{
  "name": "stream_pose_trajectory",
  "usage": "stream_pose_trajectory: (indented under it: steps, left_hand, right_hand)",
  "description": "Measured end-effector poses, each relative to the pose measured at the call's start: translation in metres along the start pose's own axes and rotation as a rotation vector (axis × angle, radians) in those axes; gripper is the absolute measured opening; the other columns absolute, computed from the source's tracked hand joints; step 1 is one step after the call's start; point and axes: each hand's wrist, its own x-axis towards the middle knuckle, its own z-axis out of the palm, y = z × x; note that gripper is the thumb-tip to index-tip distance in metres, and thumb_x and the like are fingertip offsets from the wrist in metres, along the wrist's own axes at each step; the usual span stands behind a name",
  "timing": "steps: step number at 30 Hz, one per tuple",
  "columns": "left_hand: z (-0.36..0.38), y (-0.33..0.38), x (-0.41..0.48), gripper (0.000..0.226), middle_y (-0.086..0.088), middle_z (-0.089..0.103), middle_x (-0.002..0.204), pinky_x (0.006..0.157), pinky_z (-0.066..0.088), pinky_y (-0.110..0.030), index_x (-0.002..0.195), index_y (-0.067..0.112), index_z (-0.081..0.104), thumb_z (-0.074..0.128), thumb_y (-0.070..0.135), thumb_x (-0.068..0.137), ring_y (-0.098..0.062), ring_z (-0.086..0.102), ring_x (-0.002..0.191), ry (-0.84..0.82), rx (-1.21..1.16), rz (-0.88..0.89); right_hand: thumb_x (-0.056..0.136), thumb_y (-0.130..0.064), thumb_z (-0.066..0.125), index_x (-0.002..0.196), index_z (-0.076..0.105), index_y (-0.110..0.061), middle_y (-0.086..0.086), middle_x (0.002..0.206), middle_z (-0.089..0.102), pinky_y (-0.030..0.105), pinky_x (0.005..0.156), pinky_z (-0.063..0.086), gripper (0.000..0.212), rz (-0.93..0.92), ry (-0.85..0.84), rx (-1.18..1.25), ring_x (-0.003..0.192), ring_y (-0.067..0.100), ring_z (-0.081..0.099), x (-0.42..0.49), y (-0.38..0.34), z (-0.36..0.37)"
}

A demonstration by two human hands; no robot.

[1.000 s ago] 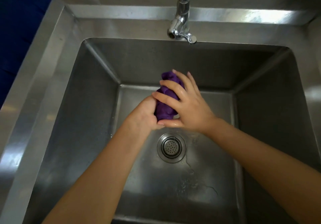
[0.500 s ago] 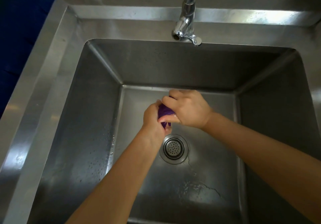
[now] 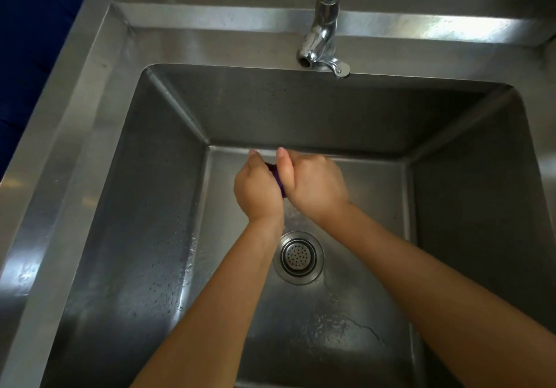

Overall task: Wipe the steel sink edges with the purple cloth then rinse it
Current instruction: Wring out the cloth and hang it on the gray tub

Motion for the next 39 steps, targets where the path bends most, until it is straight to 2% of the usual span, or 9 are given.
stream_pose_trajectory:
  steps: [6,11,16,20,24,28,33,36,39]
  left_hand:
    - [-0.002,0.013,0.002,0.054,0.0,0.05,0.05,0.069,0.047,-0.048,0.041,0.019,0.044,0.039,0.04,0.091,-0.025,0.05,0.059,0.004,0.168,0.253]
    - [-0.002,0.02,0.001,0.055,0.002,0.044,0.046,0.062,0.037,-0.036,0.043,0.018,0.039,0.041,0.03,0.097,-0.017,0.042,0.052,0.004,0.237,0.39]
    - [-0.004,0.014,0.006,0.055,0.004,0.04,0.045,0.06,0.033,-0.035,0.043,0.022,0.036,0.039,0.028,0.097,-0.019,0.039,0.051,-0.035,0.295,0.493]
    - [-0.006,0.013,0.004,0.048,0.006,0.046,0.045,0.057,0.034,-0.031,0.045,0.022,0.042,0.039,0.043,0.088,-0.019,0.049,0.054,-0.094,0.424,0.577]
    - [-0.006,0.008,0.005,0.039,0.008,0.057,0.056,0.06,0.042,-0.027,0.062,0.022,0.055,0.046,0.056,0.079,-0.014,0.059,0.063,-0.198,0.431,0.578]
    - [-0.003,0.008,0.007,0.028,0.009,0.06,0.058,0.06,0.042,-0.026,0.065,0.021,0.061,0.057,0.045,0.08,-0.008,0.057,0.061,-0.221,0.367,0.558]
    - [-0.004,0.015,0.018,0.034,0.006,0.045,0.046,0.054,0.037,-0.035,0.047,0.019,0.054,0.057,0.038,0.075,-0.018,0.044,0.054,-0.112,0.168,0.242]
    - [-0.004,0.02,0.017,0.034,0.003,0.047,0.051,0.05,0.036,-0.031,0.042,0.02,0.051,0.057,0.024,0.076,-0.017,0.045,0.055,-0.098,-0.004,0.026]
    - [-0.005,0.02,0.016,0.015,-0.007,0.065,0.076,0.068,0.054,-0.035,0.064,0.018,0.064,0.062,0.03,0.072,-0.023,0.063,0.072,-0.199,-0.11,-0.144]
  right_hand:
    - [0.099,-0.03,0.026,0.077,0.061,-0.012,0.02,0.077,0.067,0.033,0.063,0.038,0.046,0.146,-0.095,0.139,0.076,0.037,0.06,0.007,-0.006,-0.005]
    - [0.098,-0.026,0.026,0.056,0.044,-0.018,0.017,0.069,0.064,0.034,0.065,0.044,0.046,0.227,-0.134,0.228,0.071,0.033,0.059,0.013,-0.007,-0.004]
    - [0.095,-0.023,0.029,0.053,0.049,-0.015,0.017,0.063,0.063,0.038,0.066,0.051,0.047,0.315,-0.193,0.356,0.064,0.031,0.06,0.014,-0.006,-0.006]
    - [0.095,-0.025,0.028,0.048,0.048,-0.013,0.008,0.046,0.055,0.032,0.057,0.047,0.052,0.424,-0.293,0.471,0.048,0.024,0.053,0.017,-0.003,-0.007]
    - [0.098,-0.035,0.026,0.057,0.051,-0.013,0.011,0.058,0.059,0.034,0.062,0.045,0.053,0.639,-0.393,0.63,0.056,0.025,0.055,0.023,0.002,-0.011]
    - [0.098,-0.051,0.02,0.07,0.052,-0.01,0.006,0.043,0.056,0.013,0.035,0.034,0.059,0.835,-0.567,0.952,0.031,0.016,0.051,0.021,0.001,-0.022]
    - [0.098,-0.024,0.041,0.115,0.045,-0.015,0.009,0.106,0.054,0.04,0.051,0.059,0.019,0.734,-0.411,1.255,0.071,0.023,0.066,0.003,0.003,-0.044]
    - [0.089,-0.018,0.06,0.137,0.031,-0.021,0.005,0.125,0.047,0.038,0.072,0.059,0.056,0.272,-0.418,0.784,0.088,0.018,0.062,-0.015,0.001,-0.047]
    - [0.081,-0.054,0.057,0.144,0.023,-0.031,0.002,0.136,0.042,0.04,0.082,0.052,0.075,-0.075,-0.379,0.043,0.101,0.025,0.058,-0.016,0.004,-0.042]
